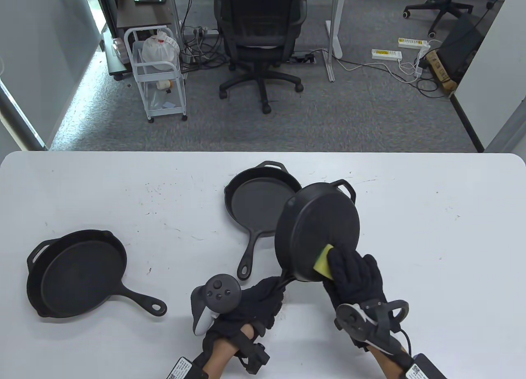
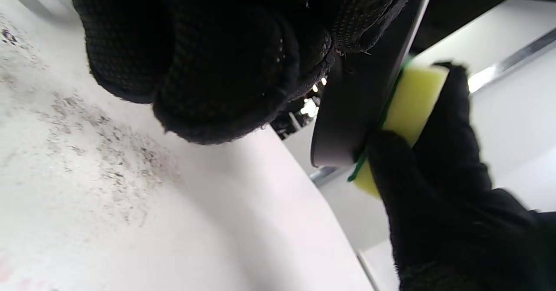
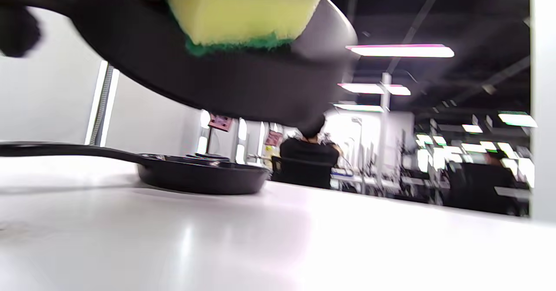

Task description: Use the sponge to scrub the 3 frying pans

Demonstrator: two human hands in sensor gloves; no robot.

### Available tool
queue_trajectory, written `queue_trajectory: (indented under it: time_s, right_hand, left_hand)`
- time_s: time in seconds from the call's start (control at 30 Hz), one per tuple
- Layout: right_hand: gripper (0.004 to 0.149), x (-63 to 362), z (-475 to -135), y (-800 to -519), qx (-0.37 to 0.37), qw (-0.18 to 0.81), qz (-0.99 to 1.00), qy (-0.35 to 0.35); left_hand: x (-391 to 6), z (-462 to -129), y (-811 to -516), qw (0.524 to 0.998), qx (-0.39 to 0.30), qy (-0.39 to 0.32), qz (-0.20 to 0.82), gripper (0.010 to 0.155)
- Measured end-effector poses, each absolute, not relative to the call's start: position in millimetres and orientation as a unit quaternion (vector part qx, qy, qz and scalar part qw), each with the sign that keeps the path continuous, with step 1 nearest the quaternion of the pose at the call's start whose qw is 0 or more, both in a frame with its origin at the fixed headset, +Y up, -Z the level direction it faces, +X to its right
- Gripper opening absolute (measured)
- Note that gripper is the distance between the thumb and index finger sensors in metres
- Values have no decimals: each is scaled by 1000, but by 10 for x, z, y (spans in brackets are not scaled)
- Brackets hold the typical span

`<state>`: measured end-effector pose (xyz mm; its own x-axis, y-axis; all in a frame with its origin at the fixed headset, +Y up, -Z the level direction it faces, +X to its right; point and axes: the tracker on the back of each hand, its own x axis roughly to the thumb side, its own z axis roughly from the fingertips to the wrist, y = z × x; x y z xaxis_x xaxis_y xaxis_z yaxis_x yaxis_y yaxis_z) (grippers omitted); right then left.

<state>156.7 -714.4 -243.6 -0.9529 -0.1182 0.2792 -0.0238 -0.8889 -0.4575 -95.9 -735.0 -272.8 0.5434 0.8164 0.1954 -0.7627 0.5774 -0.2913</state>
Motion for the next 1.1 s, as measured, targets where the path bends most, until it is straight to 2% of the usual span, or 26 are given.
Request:
queue_trajectory:
  time_s: [0.13,0.23,0.4,0.5,0.63,0.77,0.9,1.1]
  right_hand:
    - [76,1517,-2365,-7056,-167,17,-953,253]
    - [76,1716,-2429,-6978,-125,-27,-958,257]
    - [77,2125,-2587,-6964,-55,-120,-966,223]
    - [78,2177,-2642,-7043,-37,-95,-975,198]
    - [79,2113,-2688,-7114,-48,-72,-980,179]
    - [78,2087,-2708,-7146,-65,-94,-984,136]
    - [77,2105,-2722,-7188,-66,-90,-988,106]
    - [77,2088,-2751,-7222,-69,-87,-990,89]
  left_hand:
    - [-867,-2711,-7335,901,-94,-187,379,56]
    - [-753,-2677,-7314,912,-106,-224,326,56]
    - [-726,-2648,-7299,903,-108,-238,342,56]
    - [-801,-2658,-7277,902,-83,-215,365,56]
    - [-920,-2674,-7260,895,-58,-179,404,56]
    - [-1004,-2663,-7253,892,-28,-129,432,55]
    - [-1082,-2670,-7223,892,11,-93,441,57]
    - [-1171,-2805,-7012,901,58,-57,426,61]
